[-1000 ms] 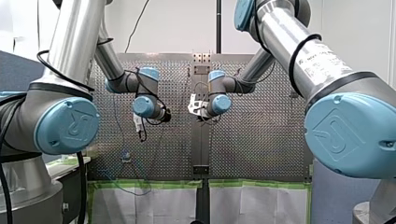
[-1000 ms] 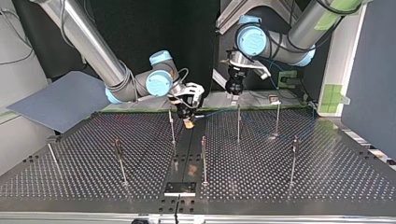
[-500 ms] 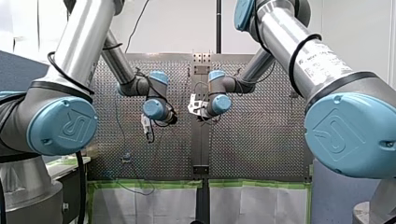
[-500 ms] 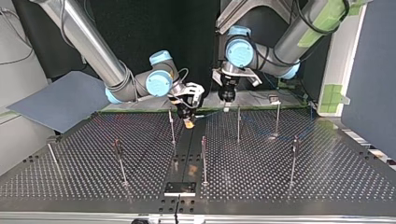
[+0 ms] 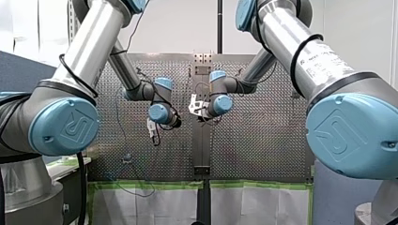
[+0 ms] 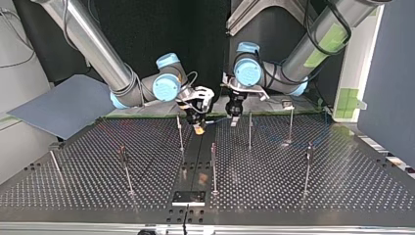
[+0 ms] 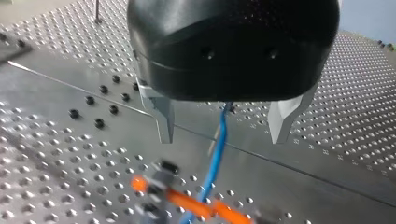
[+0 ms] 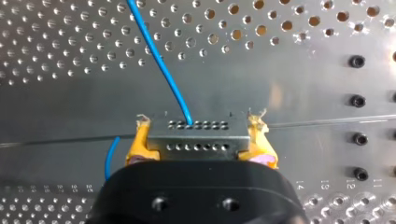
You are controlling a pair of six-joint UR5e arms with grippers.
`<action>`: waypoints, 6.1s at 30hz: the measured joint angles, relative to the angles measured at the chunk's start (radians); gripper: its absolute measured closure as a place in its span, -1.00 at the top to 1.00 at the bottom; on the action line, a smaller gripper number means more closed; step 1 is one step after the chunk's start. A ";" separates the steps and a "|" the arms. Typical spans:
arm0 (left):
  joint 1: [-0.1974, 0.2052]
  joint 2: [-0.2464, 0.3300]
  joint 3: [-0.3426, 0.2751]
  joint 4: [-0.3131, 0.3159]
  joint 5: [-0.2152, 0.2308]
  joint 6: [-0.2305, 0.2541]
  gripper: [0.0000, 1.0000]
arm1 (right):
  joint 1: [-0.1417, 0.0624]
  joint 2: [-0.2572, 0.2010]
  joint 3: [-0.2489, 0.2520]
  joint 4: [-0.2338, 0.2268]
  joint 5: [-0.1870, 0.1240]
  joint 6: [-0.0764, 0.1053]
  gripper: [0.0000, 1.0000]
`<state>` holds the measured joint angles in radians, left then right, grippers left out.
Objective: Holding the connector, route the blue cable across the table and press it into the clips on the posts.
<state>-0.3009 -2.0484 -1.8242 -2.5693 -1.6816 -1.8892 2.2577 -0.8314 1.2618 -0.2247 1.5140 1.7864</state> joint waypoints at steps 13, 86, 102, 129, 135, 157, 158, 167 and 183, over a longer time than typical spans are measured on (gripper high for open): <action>-0.005 -0.096 0.102 -0.032 -0.056 0.005 0.98 | -0.001 0.000 0.000 0.004 -0.001 0.000 -1.00; -0.060 -0.017 0.104 -0.113 -0.252 -0.008 -1.00 | -0.011 -0.075 -0.010 0.066 -0.003 -0.003 -1.00; -0.072 0.110 0.104 -0.166 -0.279 0.018 -1.00 | -0.021 -0.183 -0.009 0.148 0.012 -0.004 -1.00; -0.112 0.238 0.104 -0.185 -0.274 0.028 -1.00 | -0.027 -0.337 -0.009 0.172 0.013 -0.001 -1.00; -0.116 0.289 0.104 -0.201 -0.275 0.028 -1.00 | -0.023 -0.371 -0.009 0.172 0.013 -0.001 -1.00; -0.044 0.313 0.113 -0.130 -0.149 -0.009 -1.00 | -0.027 -0.345 -0.009 0.161 -0.017 0.013 -1.00; -0.037 0.313 0.115 -0.129 -0.141 -0.011 -1.00 | -0.028 -0.344 -0.009 0.159 -0.020 0.013 -1.00; 0.003 0.278 0.169 -0.142 -0.066 -0.020 -1.00 | -0.046 -0.341 -0.021 0.148 -0.044 0.032 -1.00; 0.041 0.161 0.257 -0.121 -0.021 -0.039 -1.00 | -0.108 -0.335 -0.027 0.141 -0.070 0.060 -1.00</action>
<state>-0.2600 -1.8876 -1.5671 -2.6901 -1.7029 -1.9282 2.1498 -1.1666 1.2346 -0.0839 1.4445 1.8461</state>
